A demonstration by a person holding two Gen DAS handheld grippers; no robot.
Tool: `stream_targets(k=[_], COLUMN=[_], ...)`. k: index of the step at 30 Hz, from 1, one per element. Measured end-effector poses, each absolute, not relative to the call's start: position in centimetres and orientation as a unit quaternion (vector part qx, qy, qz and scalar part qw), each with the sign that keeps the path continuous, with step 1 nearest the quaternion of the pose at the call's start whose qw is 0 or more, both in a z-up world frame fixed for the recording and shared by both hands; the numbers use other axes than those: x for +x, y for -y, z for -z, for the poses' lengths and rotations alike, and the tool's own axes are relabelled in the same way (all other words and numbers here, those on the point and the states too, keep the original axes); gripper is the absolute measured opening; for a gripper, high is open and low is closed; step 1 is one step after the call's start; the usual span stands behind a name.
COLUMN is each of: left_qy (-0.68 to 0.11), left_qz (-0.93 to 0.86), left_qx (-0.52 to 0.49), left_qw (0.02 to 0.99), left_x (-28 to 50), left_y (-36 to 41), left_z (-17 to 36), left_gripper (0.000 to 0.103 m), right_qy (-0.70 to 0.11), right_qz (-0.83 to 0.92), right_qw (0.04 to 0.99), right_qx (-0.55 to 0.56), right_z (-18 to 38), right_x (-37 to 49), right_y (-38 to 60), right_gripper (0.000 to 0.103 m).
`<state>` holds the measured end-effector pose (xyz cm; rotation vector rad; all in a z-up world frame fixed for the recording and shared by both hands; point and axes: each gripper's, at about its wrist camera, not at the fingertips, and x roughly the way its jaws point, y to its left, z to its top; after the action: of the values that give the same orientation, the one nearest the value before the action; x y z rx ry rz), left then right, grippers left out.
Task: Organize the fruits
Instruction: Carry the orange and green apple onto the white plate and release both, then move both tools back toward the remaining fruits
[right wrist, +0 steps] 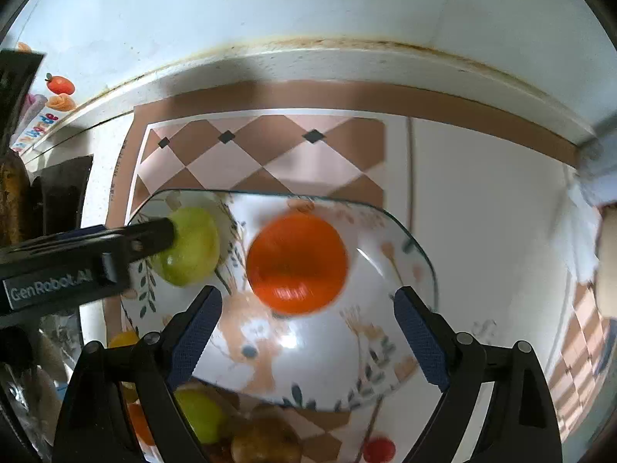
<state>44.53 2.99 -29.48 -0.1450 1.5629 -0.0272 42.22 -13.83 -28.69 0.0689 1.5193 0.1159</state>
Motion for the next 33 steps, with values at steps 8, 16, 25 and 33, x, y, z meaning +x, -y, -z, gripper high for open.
stream_targets(k=[8, 16, 25, 33], left_qy=[-0.656, -0.62, -0.565, -0.515], left_qz=[-0.014, -0.018, -0.02, -0.021], left_qx=[-0.019, -0.015, -0.004, 0.006], left_qw=[0.754, 0.785, 0.825, 0.857], left_x=[37.4, 35.2, 28.9, 24.3], left_y=[-4.5, -3.9, -4.2, -4.0], left_z=[25.3, 21.7, 17.1, 13.4], left_gripper=[0.088, 0.088, 0.088, 0.088], right_qy=[-0.669, -0.633, -0.587, -0.547], right_qz=[-0.016, 0.001, 0.001, 0.002], right_qw=[0.741, 0.773, 0.808, 0.837], right_qx=[0.053, 0.045, 0.04, 0.03], right_z=[25.1, 21.2, 16.0, 11.9], right_x=[37.2, 32.0, 26.8, 22.2], right_y=[15.6, 15.6, 15.1, 14.5], right_gripper=[0.093, 0.093, 0.093, 0.093])
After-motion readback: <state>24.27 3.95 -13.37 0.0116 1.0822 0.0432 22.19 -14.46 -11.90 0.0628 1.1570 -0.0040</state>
